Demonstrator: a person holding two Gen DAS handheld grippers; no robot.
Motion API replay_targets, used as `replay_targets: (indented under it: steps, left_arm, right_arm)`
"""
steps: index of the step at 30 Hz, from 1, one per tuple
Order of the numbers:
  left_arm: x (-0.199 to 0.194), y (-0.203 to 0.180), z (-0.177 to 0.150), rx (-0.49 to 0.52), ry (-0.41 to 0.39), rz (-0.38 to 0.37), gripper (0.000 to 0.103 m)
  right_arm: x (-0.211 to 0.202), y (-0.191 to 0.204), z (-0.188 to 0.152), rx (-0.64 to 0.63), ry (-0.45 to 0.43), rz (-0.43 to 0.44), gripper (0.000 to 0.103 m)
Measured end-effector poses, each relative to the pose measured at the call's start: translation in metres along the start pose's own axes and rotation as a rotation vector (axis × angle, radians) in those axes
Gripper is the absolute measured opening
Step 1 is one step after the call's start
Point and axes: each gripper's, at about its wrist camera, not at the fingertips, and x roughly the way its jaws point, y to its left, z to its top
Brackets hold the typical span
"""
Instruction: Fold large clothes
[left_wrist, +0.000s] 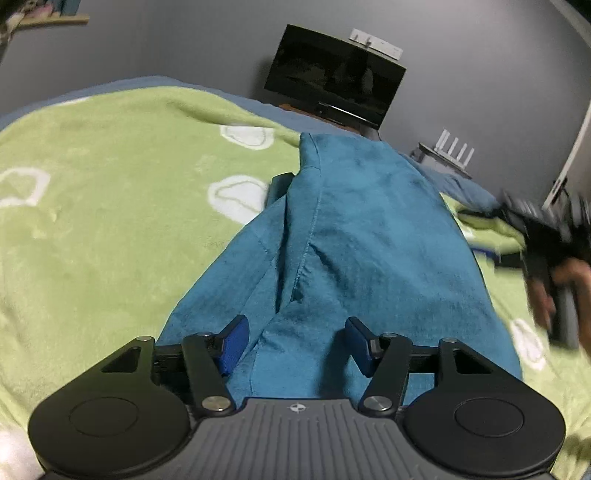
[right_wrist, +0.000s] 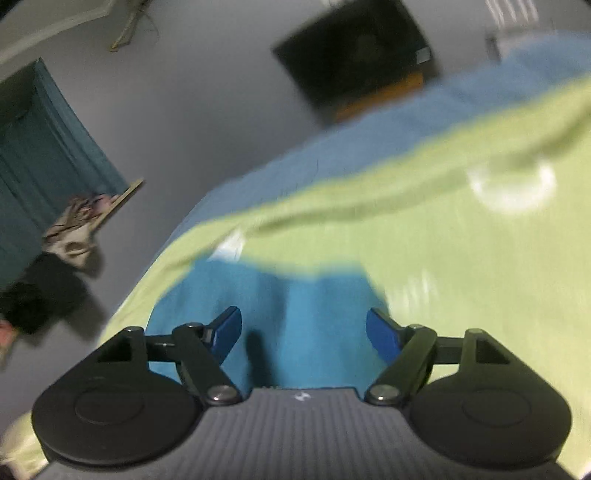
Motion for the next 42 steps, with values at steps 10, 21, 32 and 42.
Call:
replay_targets:
  steps: [10,21,32,42]
  left_arm:
    - [-0.002,-0.002,-0.001,0.009,0.005,0.014,0.06]
    - [0.004,0.0,-0.001,0.002,0.016,0.011,0.061]
    - [0.027,-0.038,-0.003,0.0,0.051,-0.07,0.067]
    - [0.062,-0.109,-0.011,0.203,0.058,-0.075,0.066]
  right_arm:
    - [-0.005,-0.044,-0.075,0.245,0.178,0.202,0.086]
    - [0.057,-0.042,-0.055,0.351,0.126,0.213,0.103]
    - [0.013,-0.019,-0.025,0.282,0.036,0.15,0.066]
    - [-0.013,-0.048,0.068,0.141,-0.007,-0.171,0.081]
